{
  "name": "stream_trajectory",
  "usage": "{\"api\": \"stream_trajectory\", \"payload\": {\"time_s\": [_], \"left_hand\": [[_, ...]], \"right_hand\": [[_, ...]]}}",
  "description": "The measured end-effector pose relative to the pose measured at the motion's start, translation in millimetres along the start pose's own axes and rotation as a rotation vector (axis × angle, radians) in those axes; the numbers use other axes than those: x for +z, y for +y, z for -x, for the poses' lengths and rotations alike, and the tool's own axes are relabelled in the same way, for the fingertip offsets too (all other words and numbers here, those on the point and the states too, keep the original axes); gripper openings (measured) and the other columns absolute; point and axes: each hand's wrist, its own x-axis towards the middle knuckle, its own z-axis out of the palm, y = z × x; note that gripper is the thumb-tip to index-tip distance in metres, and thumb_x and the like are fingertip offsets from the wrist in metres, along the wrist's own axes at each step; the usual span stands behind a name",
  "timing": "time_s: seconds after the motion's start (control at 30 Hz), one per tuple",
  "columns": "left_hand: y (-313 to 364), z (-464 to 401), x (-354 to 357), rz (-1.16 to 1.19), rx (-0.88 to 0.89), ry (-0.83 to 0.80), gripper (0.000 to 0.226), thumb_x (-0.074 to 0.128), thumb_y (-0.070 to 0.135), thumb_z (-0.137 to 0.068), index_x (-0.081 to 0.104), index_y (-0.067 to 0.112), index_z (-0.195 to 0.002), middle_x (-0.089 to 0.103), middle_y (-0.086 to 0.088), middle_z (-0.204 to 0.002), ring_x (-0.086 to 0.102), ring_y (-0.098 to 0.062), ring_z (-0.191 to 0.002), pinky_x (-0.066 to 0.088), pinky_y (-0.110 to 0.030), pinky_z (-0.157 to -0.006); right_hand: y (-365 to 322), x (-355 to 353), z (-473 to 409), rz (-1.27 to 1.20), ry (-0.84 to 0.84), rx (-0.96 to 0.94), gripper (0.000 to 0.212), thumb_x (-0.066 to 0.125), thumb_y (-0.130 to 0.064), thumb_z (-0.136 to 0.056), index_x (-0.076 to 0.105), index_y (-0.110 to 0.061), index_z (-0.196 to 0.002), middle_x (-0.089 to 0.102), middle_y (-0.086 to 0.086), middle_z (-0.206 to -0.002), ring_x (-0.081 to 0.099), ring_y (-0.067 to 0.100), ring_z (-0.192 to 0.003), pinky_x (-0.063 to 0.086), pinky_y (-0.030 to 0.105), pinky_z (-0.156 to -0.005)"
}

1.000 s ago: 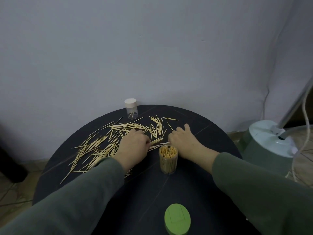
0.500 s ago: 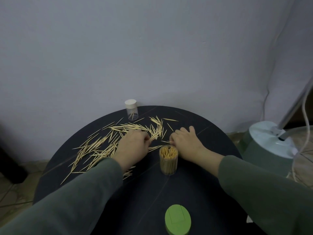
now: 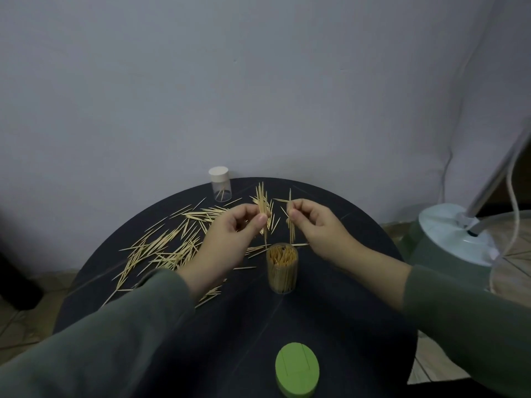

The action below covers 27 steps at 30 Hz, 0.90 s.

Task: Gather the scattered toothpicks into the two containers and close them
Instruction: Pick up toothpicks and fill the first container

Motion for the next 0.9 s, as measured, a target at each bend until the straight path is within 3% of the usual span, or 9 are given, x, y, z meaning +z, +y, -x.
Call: {"api": "stream_trajectory", "payload": {"time_s": [0.13,0.23,0.43,0.57,0.7,0.8,0.9], "left_hand": [[3.0,7.5,3.4,0.031,0.041,0.002,0.014,0.058,0.017,-0.094,0.067,0.026,-0.097,0.07,0.013,-0.088,0.064,-0.002,-0.086,0.051,-0.015,-0.077],[3.6,8.7,4.4,0.08,0.023,0.033,0.015,0.059,0.016,-0.093,0.068,0.027,-0.098,0.07,0.008,-0.094,0.064,-0.007,-0.091,0.052,-0.019,-0.08],[-7.9,14.1,11.4,-0.06,0.034,-0.045,0.011,0.063,0.013,-0.091,0.07,0.021,-0.095,0.069,0.007,-0.085,0.063,0.002,-0.079,0.049,-0.012,-0.071],[-18.5,11.1,11.9,-0.159,0.031,-0.046,0.008,0.069,0.018,-0.086,0.072,0.024,-0.09,0.066,0.006,-0.096,0.062,-0.001,-0.089,0.05,-0.017,-0.081],[-23.1,8.2,7.5,-0.2,-0.023,-0.068,0.01,0.076,0.022,-0.08,0.076,0.027,-0.089,0.063,0.006,-0.103,0.06,-0.005,-0.099,0.051,-0.032,-0.091],[-21.2,4.8,1.8,-0.262,-0.014,-0.098,0.013,0.079,0.024,-0.078,0.076,0.031,-0.088,0.063,0.012,-0.104,0.059,0.001,-0.099,0.051,-0.029,-0.09],[-16.8,2.2,-1.8,-0.331,0.046,-0.132,0.022,0.078,0.024,-0.079,0.071,0.039,-0.093,0.063,0.015,-0.103,0.056,0.006,-0.098,0.045,-0.022,-0.088]], "right_hand": [[4.7,4.1,9.1,-0.027,-0.031,0.013,0.016,0.048,-0.015,-0.099,0.059,-0.026,-0.097,0.058,-0.008,-0.087,0.057,-0.001,-0.083,0.05,0.018,-0.079],[6.5,5.4,12.1,-0.049,-0.039,0.033,0.016,0.049,-0.014,-0.099,0.058,-0.026,-0.095,0.058,-0.005,-0.088,0.057,0.011,-0.09,0.051,0.026,-0.085],[5.5,8.0,12.1,-0.105,-0.048,0.013,0.016,0.049,-0.01,-0.098,0.06,-0.022,-0.096,0.063,-0.006,-0.089,0.061,0.003,-0.087,0.052,0.021,-0.08],[7.8,7.6,11.0,-0.139,-0.032,0.012,0.017,0.049,-0.009,-0.098,0.061,-0.021,-0.096,0.062,-0.01,-0.085,0.061,-0.001,-0.082,0.05,0.019,-0.077],[14.6,6.5,13.2,-0.061,-0.094,0.008,0.015,0.055,-0.01,-0.096,0.062,-0.022,-0.093,0.063,-0.009,-0.087,0.062,0.001,-0.087,0.051,0.022,-0.078],[20.8,4.1,13.7,0.038,-0.096,-0.006,0.011,0.062,-0.013,-0.092,0.065,-0.023,-0.092,0.064,-0.004,-0.093,0.062,0.01,-0.094,0.051,0.023,-0.08],[23.2,1.0,12.6,0.06,-0.081,-0.009,0.011,0.066,-0.015,-0.089,0.066,-0.026,-0.088,0.064,-0.006,-0.092,0.062,0.008,-0.092,0.051,0.021,-0.079]]}}
